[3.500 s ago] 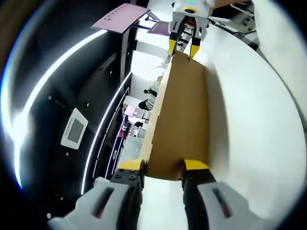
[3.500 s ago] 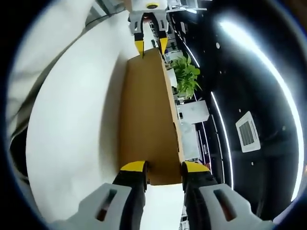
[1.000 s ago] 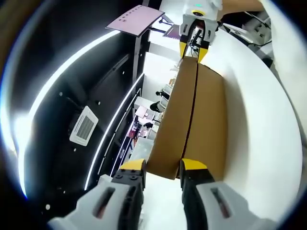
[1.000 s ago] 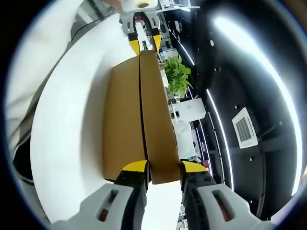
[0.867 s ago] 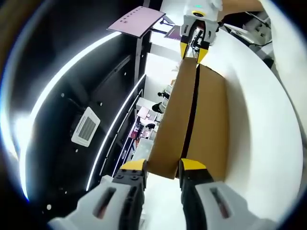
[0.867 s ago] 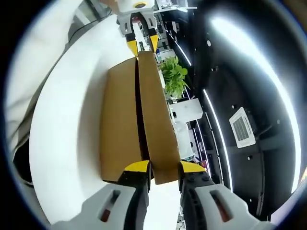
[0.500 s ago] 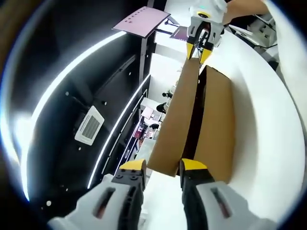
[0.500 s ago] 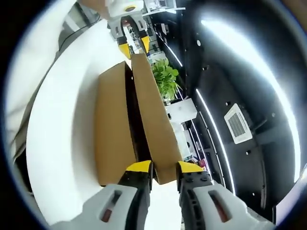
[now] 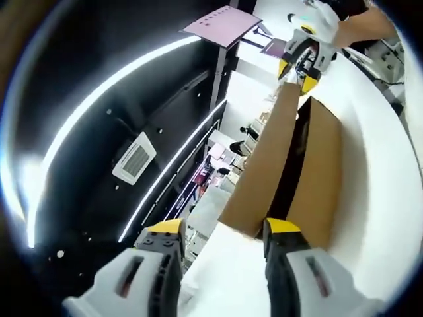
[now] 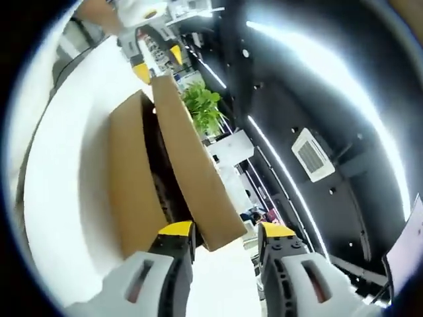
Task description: Operate the shoe box by opening the lid, removing the specified soft item, and placing it in the target area until the item is outside and the box remains undamaged.
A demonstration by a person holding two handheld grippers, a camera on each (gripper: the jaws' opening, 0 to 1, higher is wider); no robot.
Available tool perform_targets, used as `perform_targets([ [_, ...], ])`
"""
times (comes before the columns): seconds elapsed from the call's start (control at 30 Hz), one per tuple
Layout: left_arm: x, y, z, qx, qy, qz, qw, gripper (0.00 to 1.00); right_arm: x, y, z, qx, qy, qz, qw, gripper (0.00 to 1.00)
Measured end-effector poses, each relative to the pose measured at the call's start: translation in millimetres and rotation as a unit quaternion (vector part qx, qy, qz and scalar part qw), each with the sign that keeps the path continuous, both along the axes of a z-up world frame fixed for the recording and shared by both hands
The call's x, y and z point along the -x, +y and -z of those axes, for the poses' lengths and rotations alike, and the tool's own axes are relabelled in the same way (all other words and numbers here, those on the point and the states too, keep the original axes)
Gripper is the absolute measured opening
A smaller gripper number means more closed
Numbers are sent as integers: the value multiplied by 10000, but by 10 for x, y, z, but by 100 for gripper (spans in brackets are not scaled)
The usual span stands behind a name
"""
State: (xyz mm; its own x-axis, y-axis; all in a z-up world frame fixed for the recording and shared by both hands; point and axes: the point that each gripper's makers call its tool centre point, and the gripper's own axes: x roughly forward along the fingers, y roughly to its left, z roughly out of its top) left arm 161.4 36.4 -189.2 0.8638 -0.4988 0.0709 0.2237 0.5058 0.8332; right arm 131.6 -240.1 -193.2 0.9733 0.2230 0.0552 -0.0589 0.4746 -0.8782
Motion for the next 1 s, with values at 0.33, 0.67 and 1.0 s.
perform_targets([
  [0.33,-57,7,-17,381,153,-71,9991,51,-62,-67,52,-1625,301,-121,9862,40],
  [0.67,-21,-93,18,1979,1407,593,9683,46,-50,16,21,-2024,233,-325,9785,34],
  [1.0,14,-127,-1,2641,1986,987,9387,38,-45,57,-15,-2204,107,-352,9747,35],
])
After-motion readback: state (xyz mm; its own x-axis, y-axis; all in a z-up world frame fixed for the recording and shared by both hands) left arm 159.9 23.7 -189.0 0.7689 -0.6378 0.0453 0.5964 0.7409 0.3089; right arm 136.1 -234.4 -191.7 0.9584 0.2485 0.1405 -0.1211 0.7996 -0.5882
